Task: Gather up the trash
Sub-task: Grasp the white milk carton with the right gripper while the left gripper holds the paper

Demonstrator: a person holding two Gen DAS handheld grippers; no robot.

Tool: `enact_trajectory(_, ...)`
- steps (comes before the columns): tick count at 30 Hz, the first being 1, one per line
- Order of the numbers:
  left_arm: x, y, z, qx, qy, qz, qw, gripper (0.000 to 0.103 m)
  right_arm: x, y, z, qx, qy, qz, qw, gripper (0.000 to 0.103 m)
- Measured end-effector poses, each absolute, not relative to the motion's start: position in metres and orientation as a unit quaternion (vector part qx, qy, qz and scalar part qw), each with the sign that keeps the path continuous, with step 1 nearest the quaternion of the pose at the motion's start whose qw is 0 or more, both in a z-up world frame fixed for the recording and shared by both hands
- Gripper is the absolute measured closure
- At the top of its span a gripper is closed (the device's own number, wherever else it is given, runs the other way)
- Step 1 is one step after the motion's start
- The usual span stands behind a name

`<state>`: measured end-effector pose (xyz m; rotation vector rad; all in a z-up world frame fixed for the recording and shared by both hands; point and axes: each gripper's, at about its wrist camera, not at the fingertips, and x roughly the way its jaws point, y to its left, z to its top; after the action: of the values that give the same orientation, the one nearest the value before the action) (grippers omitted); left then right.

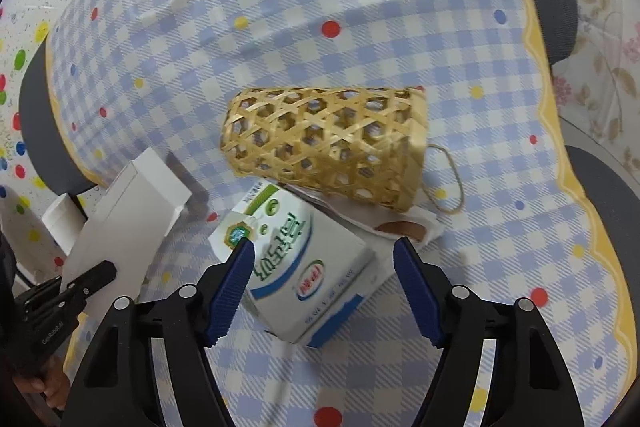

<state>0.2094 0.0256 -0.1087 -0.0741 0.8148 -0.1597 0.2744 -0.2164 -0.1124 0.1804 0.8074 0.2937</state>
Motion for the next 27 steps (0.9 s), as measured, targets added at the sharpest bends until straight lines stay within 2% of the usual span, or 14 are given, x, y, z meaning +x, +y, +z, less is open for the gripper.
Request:
enact_trajectory(3, 0.206, 0.027, -0.108, -0.037, 0.396, -0.075, 0.915, 0.103, 0.273, -0.21, -0.114, 0.078, 0.402, 0.162, 0.898, 0.042)
enact_trajectory(7, 0.201, 0.031, -0.106, -0.039, 0.393, -0.072, 0.916, 0.103, 0.256, -0.198, -0.114, 0.063, 0.413, 0.201, 0.886, 0.044)
enact_trajectory(12, 0.196, 0.034, -0.105, -0.044, 0.393, -0.07, 0.916, 0.103, 0.239, -0.181, -0.11, 0.036, 0.423, 0.25, 0.87, 0.039)
enact_trajectory(13, 0.195, 0.035, -0.105, -0.045, 0.393, -0.07, 0.916, 0.103, 0.236, -0.175, -0.108, 0.021, 0.419, 0.252, 0.872, 0.035)
enact_trajectory(14, 0.195, 0.036, -0.105, -0.046, 0.393, -0.07, 0.915, 0.103, 0.233, -0.172, -0.108, 0.009, 0.414, 0.249, 0.875, 0.026)
enact_trajectory(16, 0.194, 0.037, -0.104, -0.05, 0.394, -0.07, 0.915, 0.103, 0.23, -0.166, -0.106, -0.015, 0.399, 0.24, 0.885, 0.017)
enact_trajectory(25, 0.191, 0.039, -0.11, -0.05, 0.4, -0.067, 0.913, 0.103, 0.236, -0.146, -0.11, -0.041, 0.397, 0.265, 0.878, 0.017)
enact_trajectory(27, 0.19, 0.04, -0.109, -0.051, 0.399, -0.067, 0.913, 0.103, 0.227, -0.14, -0.109, -0.061, 0.394, 0.27, 0.876, 0.022)
